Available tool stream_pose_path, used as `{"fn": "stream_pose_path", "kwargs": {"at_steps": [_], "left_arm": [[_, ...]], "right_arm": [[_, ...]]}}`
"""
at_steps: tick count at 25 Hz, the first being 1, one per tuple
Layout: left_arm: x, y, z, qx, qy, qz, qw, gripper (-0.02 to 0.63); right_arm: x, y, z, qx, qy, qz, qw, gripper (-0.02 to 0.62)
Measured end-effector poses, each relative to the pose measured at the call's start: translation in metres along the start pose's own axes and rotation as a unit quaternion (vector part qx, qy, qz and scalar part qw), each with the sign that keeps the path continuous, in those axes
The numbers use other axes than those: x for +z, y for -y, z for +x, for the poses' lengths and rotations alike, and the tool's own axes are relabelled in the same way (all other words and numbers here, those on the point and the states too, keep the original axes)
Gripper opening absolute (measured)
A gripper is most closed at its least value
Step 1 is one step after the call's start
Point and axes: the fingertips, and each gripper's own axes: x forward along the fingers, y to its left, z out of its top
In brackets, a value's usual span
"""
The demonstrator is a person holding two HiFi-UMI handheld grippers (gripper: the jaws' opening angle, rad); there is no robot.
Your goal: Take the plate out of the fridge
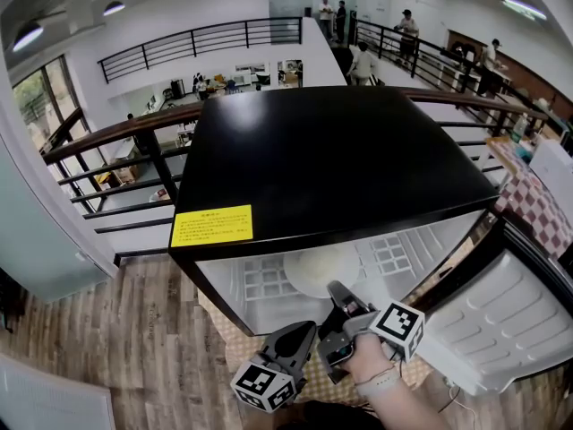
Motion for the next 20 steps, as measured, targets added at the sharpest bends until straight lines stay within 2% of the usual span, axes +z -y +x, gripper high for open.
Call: {"fn": "stream_pose_path", "kwargs": {"at_steps": [5,7,15,20], "left_arm": [[-0.001,0.001,-0.004,0.0,-0.001,0.0,1.0,0.009],[-0.001,0.001,-0.004,0.0,-0.001,-0.001,1.0,0.009],[0.001,0.002,-0.003,-0.002,-0.001,-0.002,1.0,0.009],[0.001,0.003,-0.002,-0.004,-0.001,-0.001,1.0,0.009]], "right_arm": [[-0.003,-0.003,-0.006,0.013,0.008,0.009,1.0,0.078],[-0.004,-0.007,-0.009,0.018,0.009,0.003,1.0,0.052],[-0.014,-0.008,-0.017,0.029,-0.005,0.009,1.0,0.051],[-0.009,-0.012,-0.02,0.044,-0.002,-0.009,0.999,0.055]]}}
